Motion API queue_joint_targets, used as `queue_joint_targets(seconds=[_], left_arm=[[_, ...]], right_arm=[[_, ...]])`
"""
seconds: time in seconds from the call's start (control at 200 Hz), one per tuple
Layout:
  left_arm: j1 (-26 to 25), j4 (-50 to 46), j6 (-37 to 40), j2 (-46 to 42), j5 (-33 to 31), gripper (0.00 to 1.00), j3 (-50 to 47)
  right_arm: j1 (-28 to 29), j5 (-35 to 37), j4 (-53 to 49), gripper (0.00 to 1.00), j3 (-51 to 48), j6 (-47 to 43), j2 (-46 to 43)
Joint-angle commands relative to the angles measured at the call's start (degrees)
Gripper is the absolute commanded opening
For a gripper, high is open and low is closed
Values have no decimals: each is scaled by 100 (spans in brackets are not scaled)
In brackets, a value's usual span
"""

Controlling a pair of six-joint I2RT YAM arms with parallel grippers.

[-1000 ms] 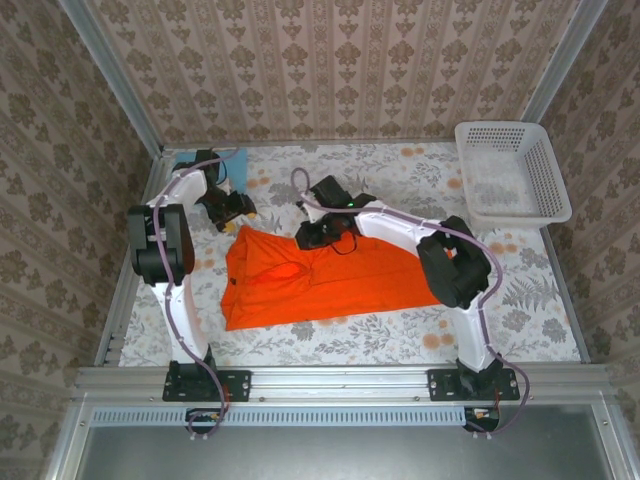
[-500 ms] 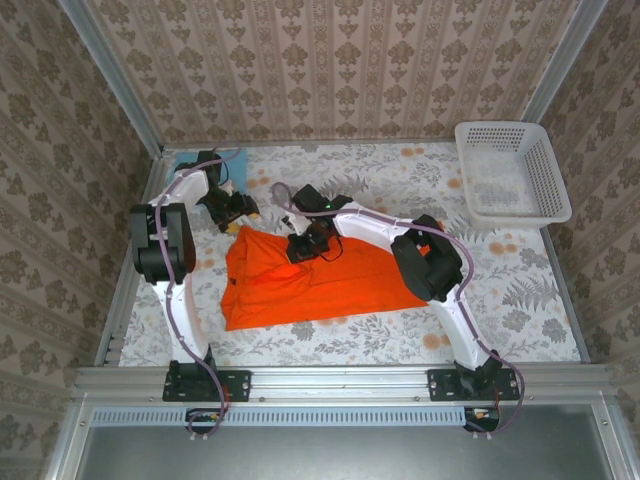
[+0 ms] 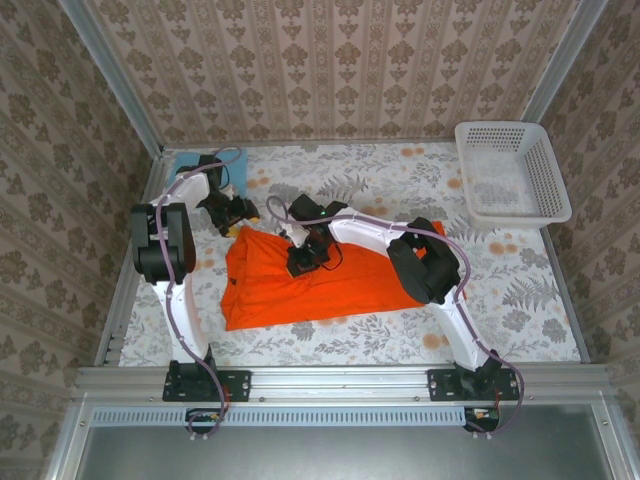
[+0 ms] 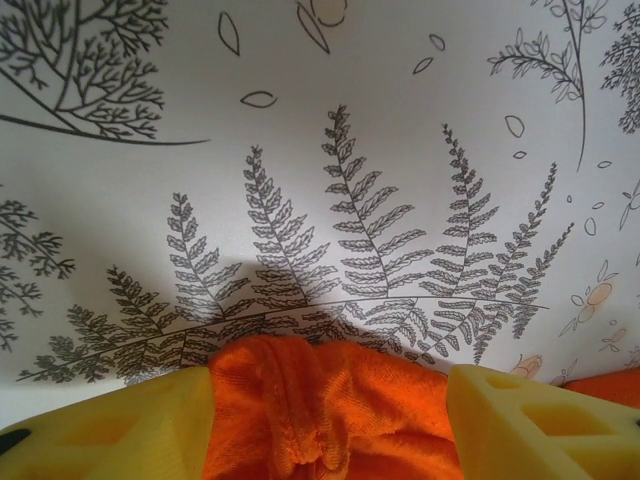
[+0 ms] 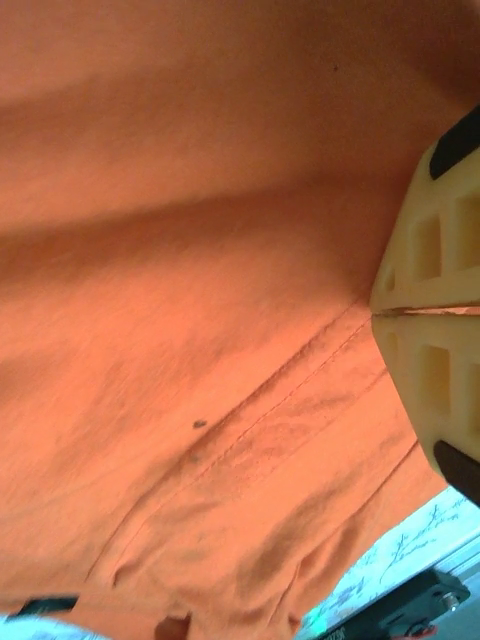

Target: Fold and stack the t-shirts

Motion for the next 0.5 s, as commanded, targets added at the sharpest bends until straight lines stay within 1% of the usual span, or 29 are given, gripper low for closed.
queue_joint_targets(seconds=[0.0, 0.16, 0.23, 0.385, 0.43, 0.495], left_arm=[[-19, 4, -31, -166, 105, 63, -54], [-40, -27, -21, -144, 77, 62, 4], [-55, -49, -12, -115, 70, 59, 36], [-99, -126, 38, -108, 34, 58, 94], [-106, -158, 77, -113, -4, 58, 122], [-121, -195, 121, -104, -46, 58, 138]], right_arm=[[-41, 129, -34, 15, -214, -38, -369], [-427, 391, 804, 23, -1042, 476, -1219], [-686, 454, 1217, 29, -1422, 712, -1601], [-1326, 505, 1719, 34, -2106, 1089, -2183], [-1529, 674, 1757, 34, -2266, 1174, -2290], [-1782, 1199, 1584, 35, -2402, 1249, -2390]])
